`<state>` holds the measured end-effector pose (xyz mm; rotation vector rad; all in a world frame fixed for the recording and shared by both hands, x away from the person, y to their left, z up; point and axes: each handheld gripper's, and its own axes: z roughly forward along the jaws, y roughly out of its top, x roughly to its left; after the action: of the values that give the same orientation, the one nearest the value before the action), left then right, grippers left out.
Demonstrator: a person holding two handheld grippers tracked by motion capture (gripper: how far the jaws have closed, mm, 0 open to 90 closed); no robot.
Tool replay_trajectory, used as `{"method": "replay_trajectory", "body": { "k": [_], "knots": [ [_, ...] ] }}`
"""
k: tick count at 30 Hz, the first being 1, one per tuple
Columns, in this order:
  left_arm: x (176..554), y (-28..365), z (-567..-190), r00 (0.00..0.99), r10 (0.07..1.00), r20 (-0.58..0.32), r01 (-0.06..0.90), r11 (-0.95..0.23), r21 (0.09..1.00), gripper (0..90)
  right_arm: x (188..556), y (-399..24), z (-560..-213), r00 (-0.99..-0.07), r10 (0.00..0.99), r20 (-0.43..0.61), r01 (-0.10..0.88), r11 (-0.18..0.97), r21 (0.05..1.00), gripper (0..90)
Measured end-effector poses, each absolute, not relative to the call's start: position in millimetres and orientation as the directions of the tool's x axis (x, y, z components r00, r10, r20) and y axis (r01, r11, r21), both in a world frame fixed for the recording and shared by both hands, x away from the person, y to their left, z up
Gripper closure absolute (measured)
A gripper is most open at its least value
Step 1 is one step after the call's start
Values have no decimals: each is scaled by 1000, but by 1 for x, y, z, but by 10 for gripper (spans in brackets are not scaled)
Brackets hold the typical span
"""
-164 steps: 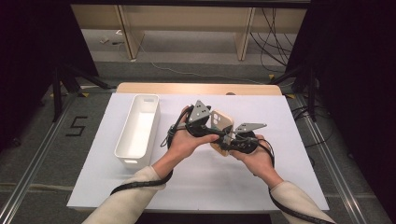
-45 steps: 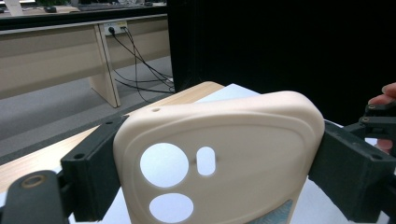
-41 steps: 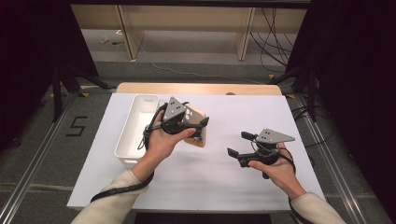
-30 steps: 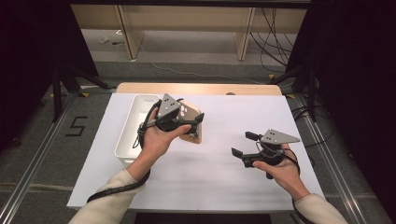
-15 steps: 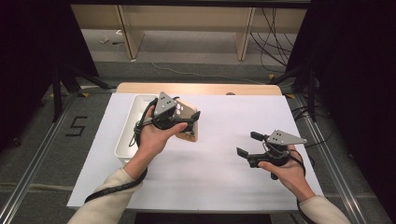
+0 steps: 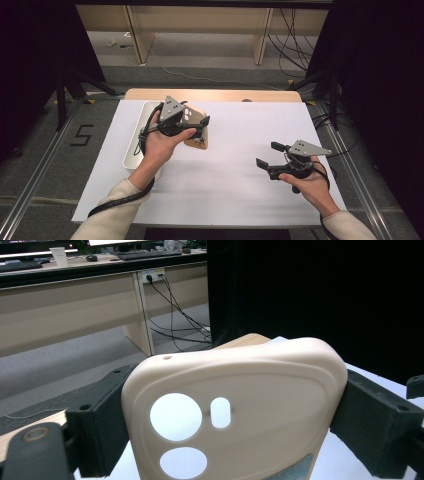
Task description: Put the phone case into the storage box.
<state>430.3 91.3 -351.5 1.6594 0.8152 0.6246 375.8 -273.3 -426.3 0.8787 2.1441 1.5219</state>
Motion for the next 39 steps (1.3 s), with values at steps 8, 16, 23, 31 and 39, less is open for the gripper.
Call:
{"method": "replay_trajectory", "body": {
  "k": [8, 16, 23, 31, 39],
  "knots": [
    [431, 96, -349, 612, 791, -9, 183, -131, 974, 114, 376, -274, -427, -739, 671, 58, 276, 222, 935, 147],
    [432, 103, -344, 598, 801, -5, 175, -124, 977, 114, 376, -274, -428, -735, 675, 62, 279, 218, 935, 147],
    [433, 108, -341, 585, 811, 2, 171, -126, 977, 114, 376, -273, -429, -735, 675, 64, 284, 221, 933, 147],
    [434, 112, -339, 576, 817, 6, 169, -126, 977, 115, 376, -273, -429, -735, 675, 67, 284, 218, 934, 150],
    [435, 118, -335, 562, 827, 9, 165, -123, 979, 115, 376, -273, -429, -737, 673, 67, 284, 217, 934, 150]
  ]
}}
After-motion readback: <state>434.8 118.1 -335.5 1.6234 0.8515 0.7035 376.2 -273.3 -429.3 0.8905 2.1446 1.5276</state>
